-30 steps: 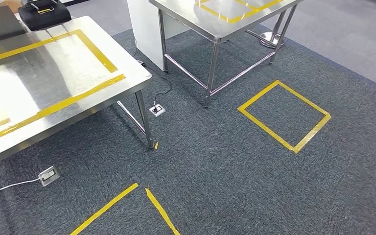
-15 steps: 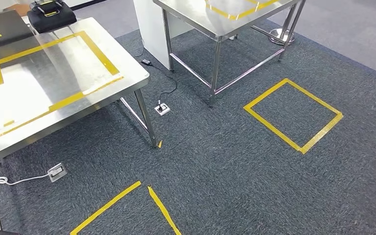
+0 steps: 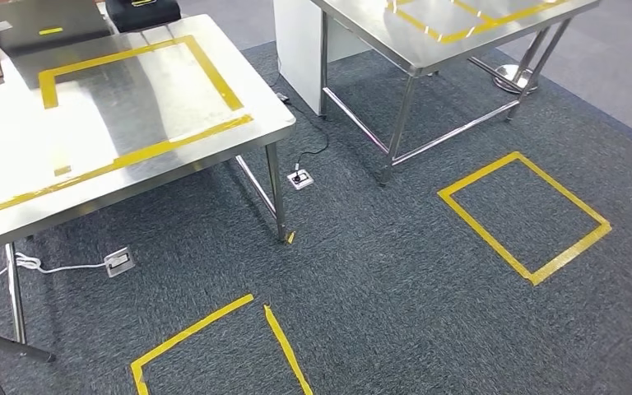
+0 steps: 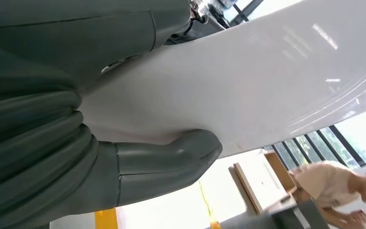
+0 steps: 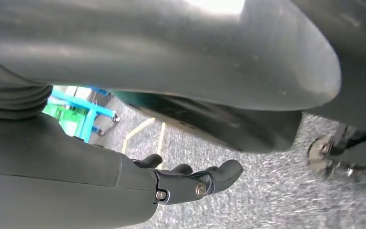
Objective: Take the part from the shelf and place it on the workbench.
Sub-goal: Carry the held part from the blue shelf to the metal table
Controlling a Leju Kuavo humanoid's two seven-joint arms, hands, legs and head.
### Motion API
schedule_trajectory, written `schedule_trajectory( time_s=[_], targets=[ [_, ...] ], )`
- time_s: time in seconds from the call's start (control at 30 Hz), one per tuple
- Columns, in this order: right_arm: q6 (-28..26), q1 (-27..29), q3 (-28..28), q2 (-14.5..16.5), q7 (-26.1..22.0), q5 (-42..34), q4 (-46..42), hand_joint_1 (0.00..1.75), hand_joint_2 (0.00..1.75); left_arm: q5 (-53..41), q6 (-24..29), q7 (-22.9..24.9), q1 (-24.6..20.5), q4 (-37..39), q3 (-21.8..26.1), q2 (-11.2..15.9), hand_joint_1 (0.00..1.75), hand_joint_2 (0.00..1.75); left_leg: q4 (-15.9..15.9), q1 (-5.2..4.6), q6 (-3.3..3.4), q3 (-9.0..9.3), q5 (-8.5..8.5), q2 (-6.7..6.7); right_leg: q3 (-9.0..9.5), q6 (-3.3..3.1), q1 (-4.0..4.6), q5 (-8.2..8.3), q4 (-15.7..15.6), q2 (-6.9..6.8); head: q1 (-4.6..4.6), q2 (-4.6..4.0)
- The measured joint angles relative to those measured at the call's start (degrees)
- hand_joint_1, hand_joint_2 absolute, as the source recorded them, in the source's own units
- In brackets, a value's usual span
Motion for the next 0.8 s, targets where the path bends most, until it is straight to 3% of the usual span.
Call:
schedule_trajectory(
  time_s=[0.07, 0.1, 0.13, 0.17, 0.2, 0.23, 0.3, 0.37, 0.43, 0.5, 0.57, 0.63, 0.67, 0.7, 0.8],
  targets=[
    [0.00, 0.01, -0.13, 0.01, -0.03, -0.08, 0.00, 0.00, 0.00, -0.17, 0.04, -0.04, -0.14, 0.00, -0.16, -0.63, 1.75, 1.75, -0.03, 0.11, 0.50, -0.14, 0.14, -1.39, -2.96, 0.53, -0.34, -3.30, 6.47, 3.31, 0.14, 0.00],
    [-0.01, 0.05, -0.24, 0.02, -0.02, -0.10, 0.00, 0.00, 0.00, -0.21, 0.05, -0.06, -0.12, 0.01, -0.26, -1.05, 1.75, 1.75, -0.03, 0.09, 0.65, -0.23, 0.18, -2.20, -5.01, 0.63, -0.38, -4.91, 10.51, 4.27, 0.21, 0.00],
    [-0.03, 0.06, -0.34, 0.02, 0.00, -0.10, 0.00, 0.00, 0.00, -0.25, 0.05, -0.08, -0.04, 0.02, -0.35, -1.40, 1.75, 1.75, -0.02, 0.02, 0.73, -0.31, 0.22, -3.04, -6.69, 0.60, -0.36, -5.69, 13.52, 4.70, 0.25, 0.00],
    [-0.04, 0.06, -0.45, 0.02, 0.01, -0.12, 0.00, 0.00, 0.00, -0.30, 0.09, -0.14, 0.04, 0.03, -0.42, -1.65, 1.75, 1.75, -0.01, -0.07, 0.76, -0.36, 0.25, -3.86, -7.50, 0.41, -0.31, -5.36, 14.55, 4.90, 0.27, 0.00],
    [-0.06, 0.06, -0.56, 0.02, 0.01, -0.12, 0.00, 0.00, 0.00, -0.38, 0.16, -0.27, 0.09, 0.02, -0.48, -1.79, 1.75, 1.75, 0.00, -0.17, 0.75, -0.36, 0.30, -4.64, -7.21, 0.08, -0.20, -3.95, 13.31, 5.14, 0.27, 0.00],
    [-0.07, 0.06, -0.67, 0.02, 0.01, -0.12, 0.00, 0.00, 0.00, -0.51, 0.32, -0.49, 0.11, 0.01, -0.51, -1.86, 1.75, 1.75, 0.00, -0.27, 0.71, -0.35, 0.35, -5.44, -5.83, -0.45, -0.07, -1.72, 9.92, 5.71, 0.26, 0.00],
    [-0.12, 0.04, -0.86, -0.01, 0.03, -0.11, 0.00, 0.00, 0.00, -0.88, 0.73, -1.00, 0.08, 0.00, -0.67, -2.03, 1.75, 1.75, 0.01, -0.32, 0.47, -0.44, 0.48, -6.90, -2.41, -1.70, 0.15, 1.81, 2.02, 8.20, 0.21, 0.00],
    [-0.20, -0.06, -0.93, -0.04, 0.14, -0.09, 0.00, 0.00, 0.00, -1.28, 1.08, -1.39, 0.15, 0.02, -0.93, -2.22, 1.75, 1.75, -0.11, -0.05, -0.12, -0.69, 0.71, -8.21, -0.78, -2.29, 0.40, 2.67, -1.62, 9.34, 0.31, 0.00],
    [-0.29, -0.27, -0.96, 0.01, 0.36, -0.07, 0.00, 0.00, 0.00, -1.74, 1.30, -1.74, 0.39, 0.00, -1.15, -2.25, 1.75, 1.75, -0.44, 0.19, -0.87, -0.89, 1.04, -9.23, -0.33, -2.27, 0.46, 2.87, -2.33, 7.98, 0.47, 0.00],
    [-0.65, -0.39, -0.97, 0.08, 0.55, -0.09, 0.00, 0.00, 0.00, -2.45, 1.57, -2.07, 0.44, -0.02, -1.39, -2.15, 1.75, 1.75, 0.47, -0.02, -1.36, -1.58, 0.32, -6.85, 0.33, -2.42, 0.16, 3.43, -3.44, 6.75, 0.29, 0.00],
    [-1.41, -0.37, -1.13, 0.12, 0.61, -0.44, 0.00, 0.00, 0.00, -3.46, 1.79, -2.23, 0.28, -0.01, -1.84, -2.24, 1.75, 1.75, 5.35, -0.19, -1.74, -3.84, -2.65, -3.07, 0.70, -2.57, 0.00, 3.76, -4.05, 5.72, -0.06, 0.00],
    [-2.19, -0.36, -1.47, 0.16, 0.61, -1.03, 0.00, 0.00, 0.00, -4.43, 1.84, -2.19, 0.37, 0.08, -2.39, -2.44, 1.75, 1.75, 12.12, 0.04, -2.29, -6.78, -5.63, -1.91, 0.63, -2.62, -0.10, 3.74, -4.03, 4.78, -0.23, 0.00],
    [-2.43, -0.36, -1.67, 0.19, 0.62, -1.25, 0.00, 0.00, 0.00, -4.87, 1.84, -2.12, 0.47, 0.14, -2.67, -2.48, 1.75, 1.75, 13.70, 0.21, -2.57, -7.35, -5.84, -1.76, 0.59, -2.56, -0.19, 3.70, -3.98, 4.36, -0.25, 0.00],
    [-2.54, -0.37, -1.84, 0.22, 0.62, -1.37, 0.00, 0.00, 0.00, -5.27, 1.83, -2.06, 0.50, 0.19, -2.93, -2.50, 1.75, 1.75, 13.07, 0.39, -2.85, -6.79, -4.97, -1.64, 0.56, -2.42, -0.34, 3.62, -3.85, 4.02, -0.24, 0.00],
    [-2.53, -0.43, -2.31, 0.26, 0.37, -1.57, -0.01, 0.00, 0.00, -6.20, 1.84, -1.86, 0.34, 0.26, -3.68, -2.55, 1.75, 1.75, 3.16, 0.74, -3.48, -1.12, -0.82, -0.88, 0.35, -1.33, -0.68, 2.92, -2.73, 3.37, -0.29, 0.00]
  ],
)
